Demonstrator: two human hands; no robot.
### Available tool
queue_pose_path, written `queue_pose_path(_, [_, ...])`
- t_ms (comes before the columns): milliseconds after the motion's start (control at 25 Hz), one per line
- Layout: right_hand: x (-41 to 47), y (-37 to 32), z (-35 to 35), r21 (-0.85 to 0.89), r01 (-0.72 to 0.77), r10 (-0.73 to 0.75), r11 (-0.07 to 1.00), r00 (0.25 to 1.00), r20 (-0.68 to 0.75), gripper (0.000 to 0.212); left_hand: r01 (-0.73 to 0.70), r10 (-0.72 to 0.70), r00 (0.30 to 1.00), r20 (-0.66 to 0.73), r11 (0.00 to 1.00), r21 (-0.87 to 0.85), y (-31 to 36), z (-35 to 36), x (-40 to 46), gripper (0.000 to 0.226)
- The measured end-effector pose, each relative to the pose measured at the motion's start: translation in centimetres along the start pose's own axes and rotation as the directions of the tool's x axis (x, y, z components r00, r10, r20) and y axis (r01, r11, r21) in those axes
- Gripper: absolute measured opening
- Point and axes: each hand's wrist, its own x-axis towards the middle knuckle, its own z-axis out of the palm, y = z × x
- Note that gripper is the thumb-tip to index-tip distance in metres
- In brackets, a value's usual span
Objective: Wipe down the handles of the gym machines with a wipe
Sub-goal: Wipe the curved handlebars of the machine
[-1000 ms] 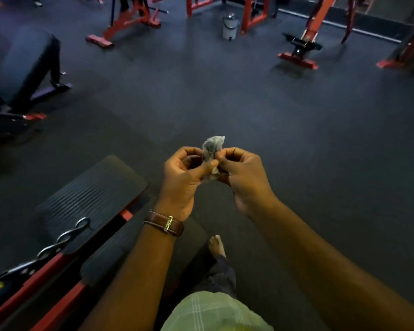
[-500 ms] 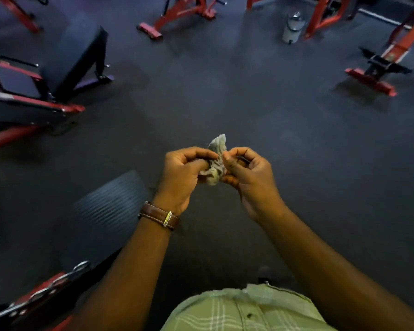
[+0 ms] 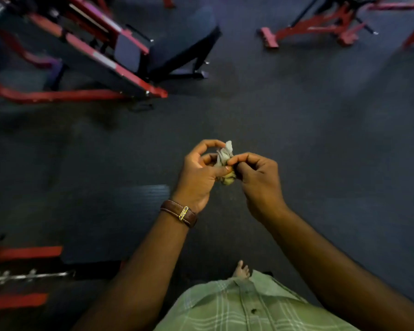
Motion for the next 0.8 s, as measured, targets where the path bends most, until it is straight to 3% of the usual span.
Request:
queue_pose_path(120, [7.4, -1.6, 1.0, 0.034, 0.043, -0.047, 0.999, 0.991, 0.125, 0.008, -0.004, -0.017, 0.985, -0.172, 0.993, -0.119, 2.0, -0.9, 5.4, 0.042])
queue_pose_path(240, [15.1, -2.3, 4.4, 0.096, 0.047, -0.070, 0.994, 0.965, 0.253, 0.020, -0.064, -0.020, 0.945, -0.326, 0.968, -0.243, 3.4, -3.8, 10.9, 0.042])
queue_pose_path(400, [24.0, -2.8, 12.5, 0.069, 0.061, -0.084, 0.996, 0.910, 0.406, 0.030, -0.206, 0.020, 0.891, -0.453, 0.907, -0.367, 5.5, -9.4, 17.6, 0.010])
queue_pose_path(480, [29.3, -3.3, 17.6, 0.071, 0.069, -0.095, 0.995, 0.877, 0.471, 0.036, -0.302, 0.060, 0.848, -0.526, 0.871, -0.388, 7.1, -13.3, 21.7, 0.007])
queue_pose_path(640, [39.8, -5.7, 28.1, 0.038, 0.114, -0.113, 0.993, 0.770, 0.628, 0.050, -0.403, 0.121, 0.743, -0.658, 0.866, -0.297, 12.6, -21.9, 30.4, 0.009])
queue_pose_path(800, [47.6, -7.1, 36.3, -0.009, 0.157, -0.094, 0.988, 0.633, 0.769, 0.060, -0.359, 0.187, 0.648, -0.739, 0.930, -0.079, 18.0, -28.2, 37.1, 0.025])
